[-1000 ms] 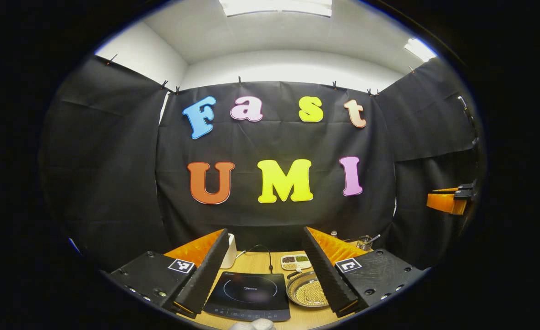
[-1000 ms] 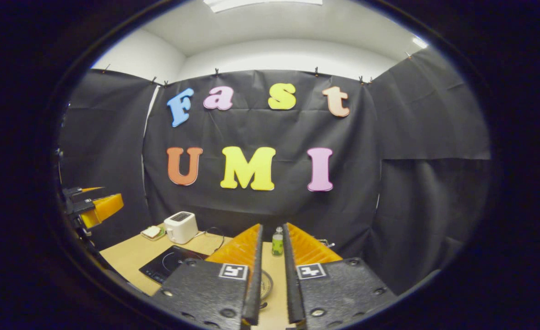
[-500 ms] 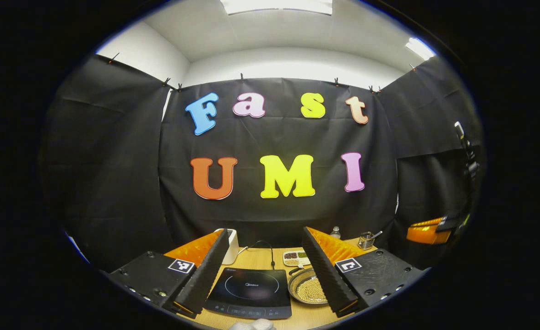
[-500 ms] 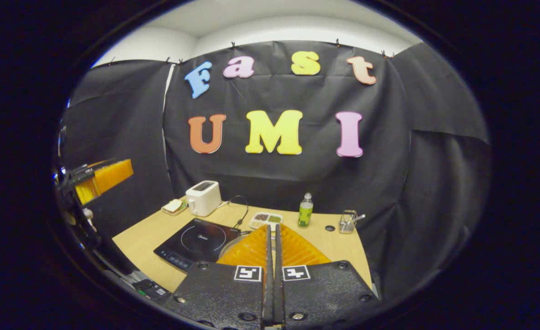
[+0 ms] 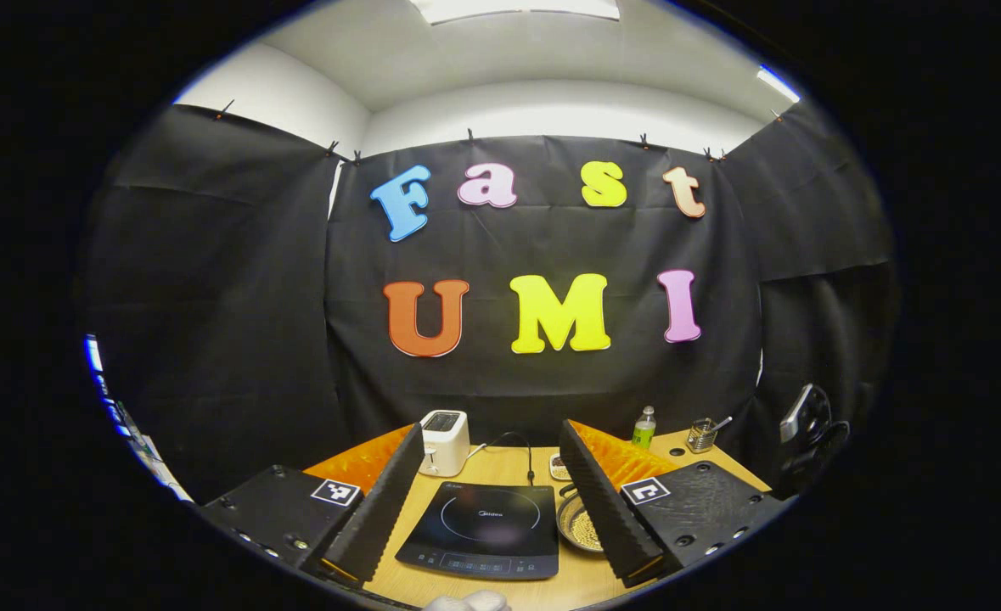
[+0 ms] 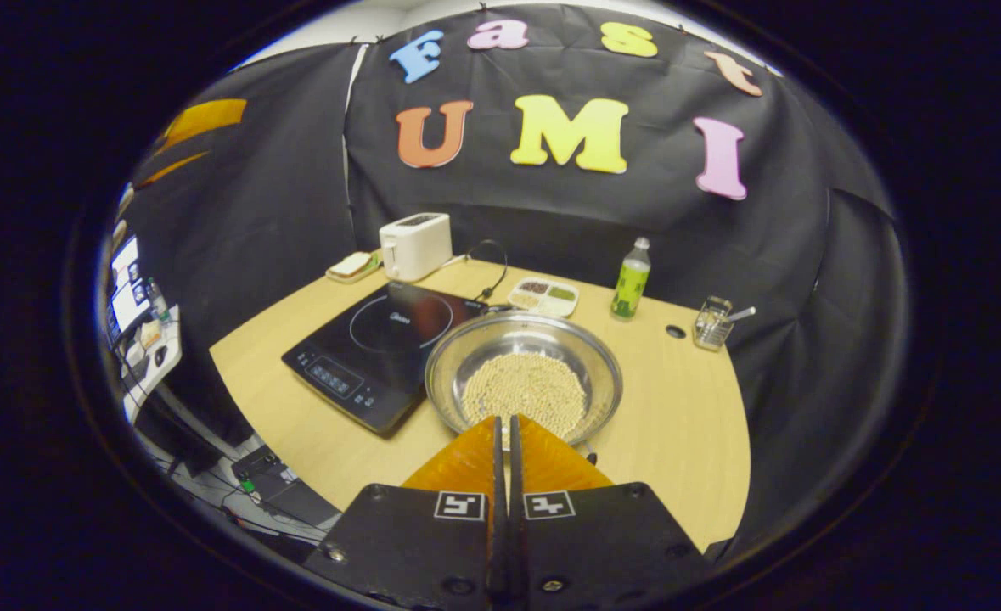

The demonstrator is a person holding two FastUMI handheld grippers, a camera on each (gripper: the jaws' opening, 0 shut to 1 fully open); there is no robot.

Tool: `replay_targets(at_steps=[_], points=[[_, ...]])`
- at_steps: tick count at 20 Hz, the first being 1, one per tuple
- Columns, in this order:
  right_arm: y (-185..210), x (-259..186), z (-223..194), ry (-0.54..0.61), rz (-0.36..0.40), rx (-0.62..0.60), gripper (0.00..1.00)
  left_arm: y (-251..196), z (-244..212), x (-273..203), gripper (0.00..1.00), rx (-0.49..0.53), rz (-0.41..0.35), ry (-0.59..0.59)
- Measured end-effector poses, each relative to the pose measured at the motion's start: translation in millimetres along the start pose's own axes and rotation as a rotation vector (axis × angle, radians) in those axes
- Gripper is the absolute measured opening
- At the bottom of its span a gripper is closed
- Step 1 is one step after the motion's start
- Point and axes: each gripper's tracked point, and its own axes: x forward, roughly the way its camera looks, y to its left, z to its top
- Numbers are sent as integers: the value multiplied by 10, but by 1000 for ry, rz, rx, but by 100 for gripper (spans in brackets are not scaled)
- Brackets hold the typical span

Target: First push the handle of the pot to place it horizontally, then grasp the pot with both hands and set it on the induction cooktop.

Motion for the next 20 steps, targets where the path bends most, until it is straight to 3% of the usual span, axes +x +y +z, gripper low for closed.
replay_targets(at_steps=[10,11,20], points=[[10,739,-783,236,38,12,4,124,-68,12,96,11,64,29],[9,768,-802,246,45,20,0,137,-78,13,96,10,68,34],[-203,856,-808,262,30,54,0,151,-159,112,96,8,83,49]])
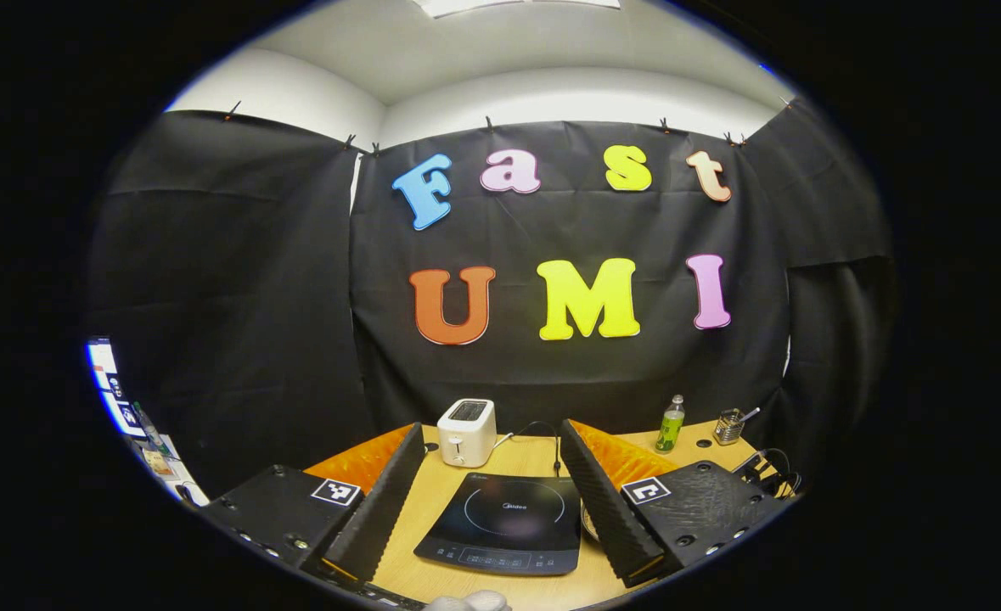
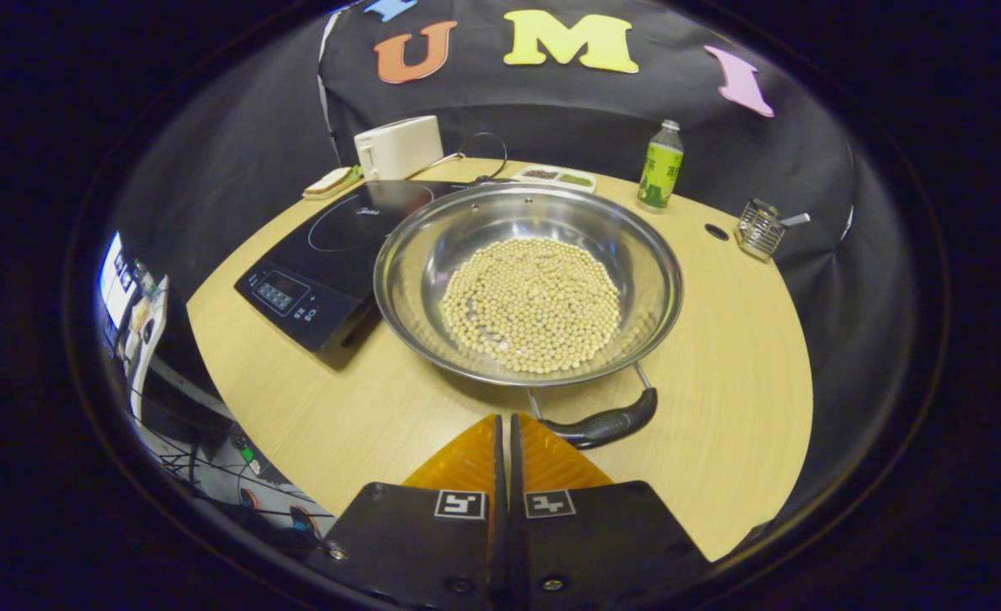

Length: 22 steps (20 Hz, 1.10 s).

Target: First push the handle of the pot to place it horizontally, then grasp the pot with both hands and set it on the induction cooktop.

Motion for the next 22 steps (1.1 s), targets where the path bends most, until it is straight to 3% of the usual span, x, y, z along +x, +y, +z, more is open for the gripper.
replay_targets(at_steps=[17,18,21,22], points=[[-482,23,26,15,-27,16,0,-135,-42,124,96,-7,-1,11],[-521,25,34,17,-30,16,4,-142,-48,145,96,-7,0,12],[-650,50,70,24,-41,13,0,-173,-67,172,96,-8,6,17],[-681,55,74,26,-42,10,4,-184,-77,176,96,-7,9,20]])
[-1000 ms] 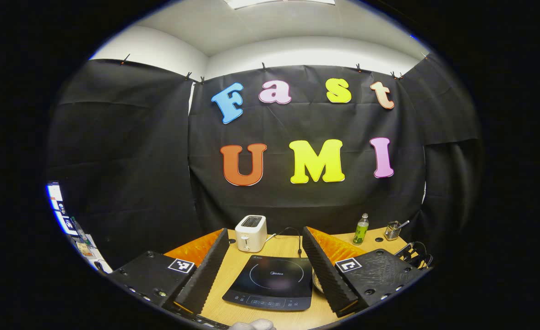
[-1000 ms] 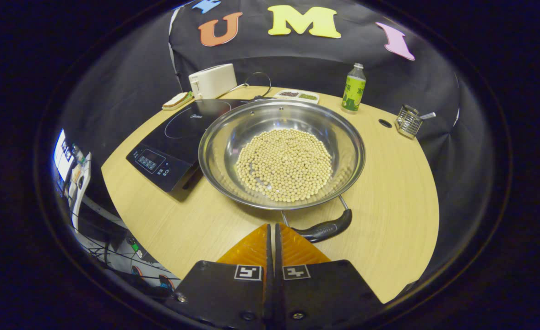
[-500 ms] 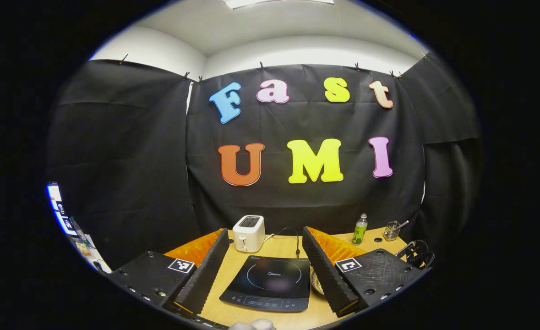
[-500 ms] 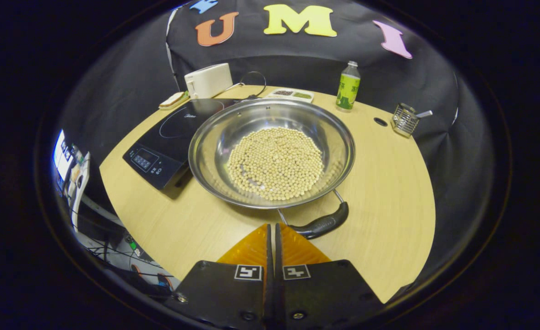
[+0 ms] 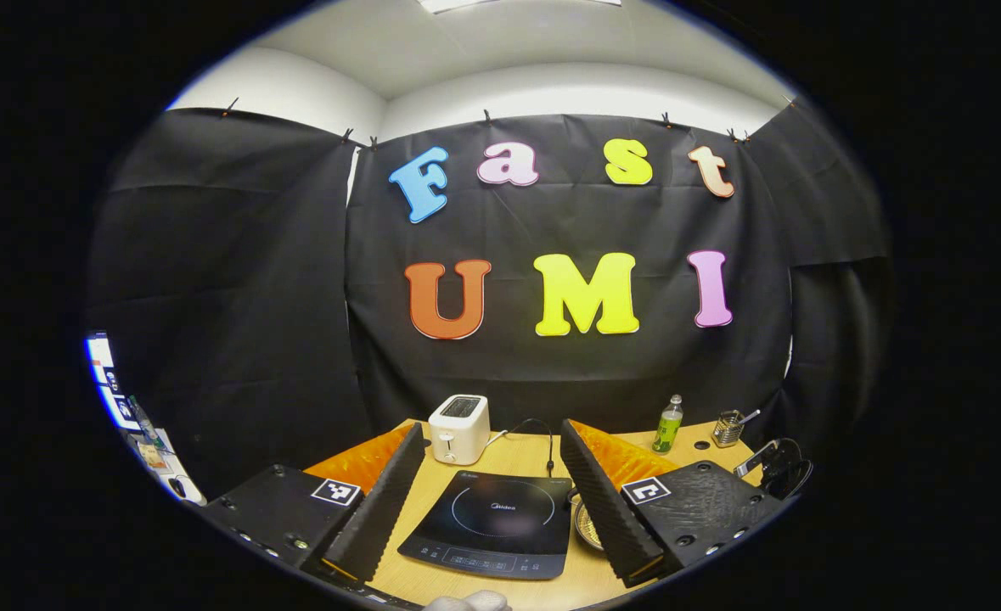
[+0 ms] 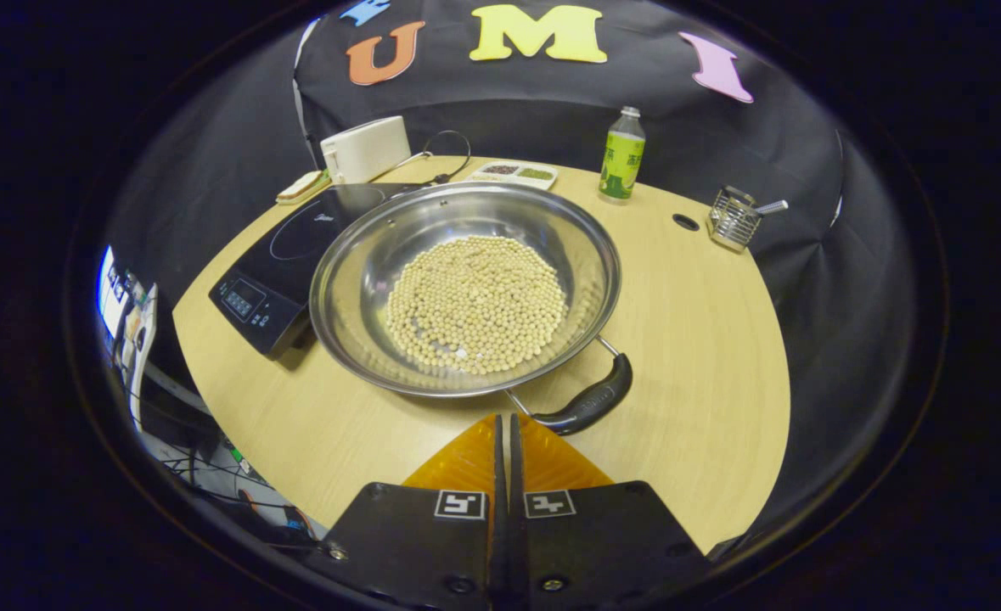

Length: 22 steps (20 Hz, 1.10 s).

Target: First push the handle of the pot to place it horizontally, then grasp the pot with both hands and set it on the induction cooktop.

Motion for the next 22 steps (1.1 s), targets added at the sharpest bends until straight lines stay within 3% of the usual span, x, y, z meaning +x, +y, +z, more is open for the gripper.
replay_targets(at_steps=[8,10,14,18,19,20,22], points=[[-358,68,153,7,-32,-22,0,-109,-37,112,96,-3,24,17],[-440,91,197,7,-36,-23,7,-142,-49,131,96,-3,28,20],[-606,145,285,7,-44,-27,0,-218,-78,180,96,-4,39,29],[-751,197,364,8,-48,-41,0,-285,-82,212,96,-5,57,33],[-782,207,388,8,-47,-42,6,-305,-83,218,96,-4,62,34],[-810,217,402,8,-46,-44,0,-312,-84,227,96,-2,69,37],[-870,246,434,8,-44,-52,1,-348,-103,245,96,-7,78,41]])
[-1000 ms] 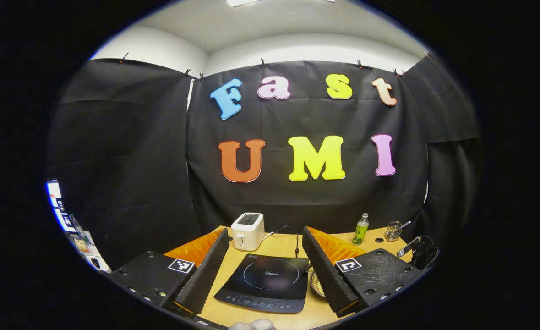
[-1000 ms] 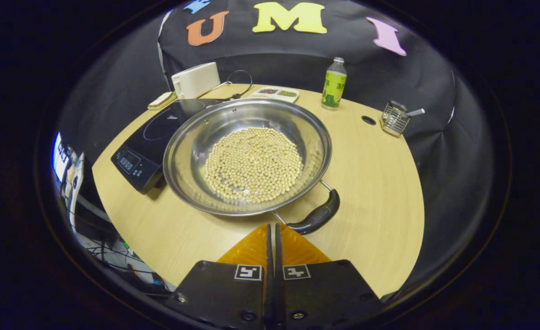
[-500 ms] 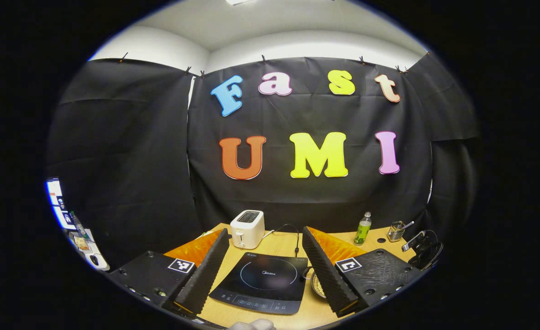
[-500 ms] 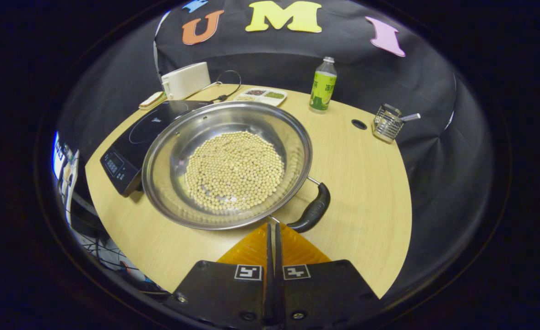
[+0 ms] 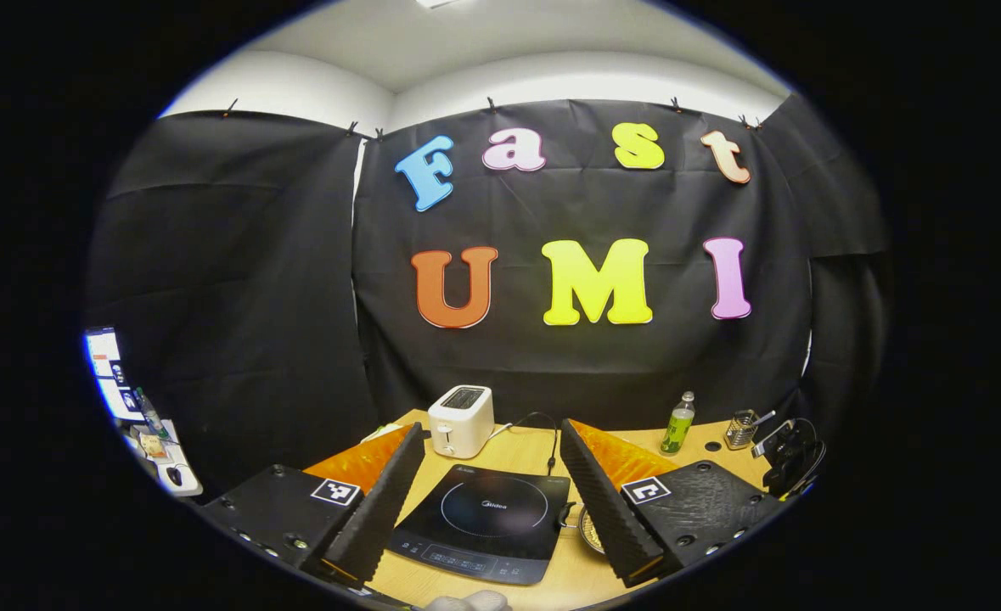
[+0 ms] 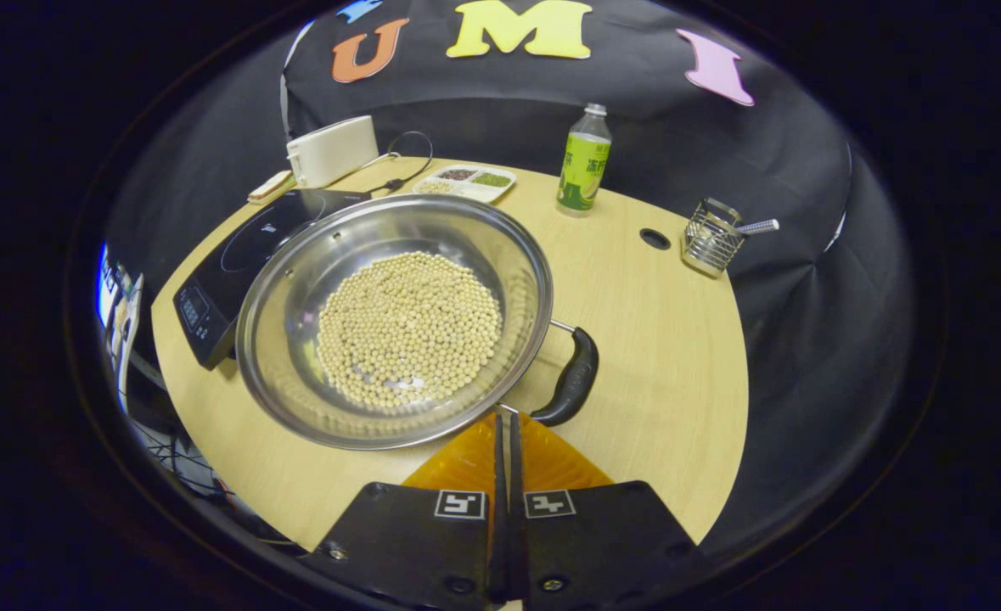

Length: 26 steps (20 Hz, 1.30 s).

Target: First push the handle of the pot to place it horizontally, then grasp the pot with both hands and set it on the induction cooktop.

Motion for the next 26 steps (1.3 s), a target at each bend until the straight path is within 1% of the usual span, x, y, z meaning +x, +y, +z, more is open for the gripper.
replay_targets(at_steps=[3,4,5,9,11,12,13,14,15,16,17,18,19,21,22,25,26], points=[[-77,34,55,-1,2,-13,0,-58,-25,11,96,1,10,7],[-104,52,65,-1,2,-16,3,-81,-11,13,96,1,11,8],[-119,63,81,-1,3,-20,0,-99,-13,13,96,2,14,8],[-149,67,95,-2,0,-40,0,-144,-14,12,96,-1,19,9],[-163,27,88,-7,-9,-34,0,-183,-13,24,96,-4,9,11],[-159,5,74,-8,-13,-28,4,-198,-12,16,96,-4,-2,10],[-167,-18,68,-12,-20,-19,1,-220,-14,22,96,-4,-15,8],[-175,-57,60,-17,-29,-9,1,-218,-12,33,96,1,-26,8],[-179,-102,45,-24,-40,0,4,-215,-23,54,96,10,-37,9],[-187,-155,38,-31,-52,12,1,-224,-45,68,96,15,-51,13],[-185,-216,27,-41,-66,24,4,-255,-57,67,96,11,-74,17],[-183,-280,9,-49,-80,37,4,-288,-60,81,96,3,-99,17],[-173,-353,-1,-58,-95,52,1,-320,-68,89,96,0,-124,17],[-136,-476,-19,-81,-125,78,1,-314,-102,101,96,-2,-167,19],[-101,-548,-26,-93,-134,91,4,-312,-132,118,96,-3,-189,22],[39,-766,-60,-132,-142,142,6,-276,-266,130,96,6,-242,45],[82,-848,-78,-143,-149,160,13,-260,-311,126,96,9,-259,52]])
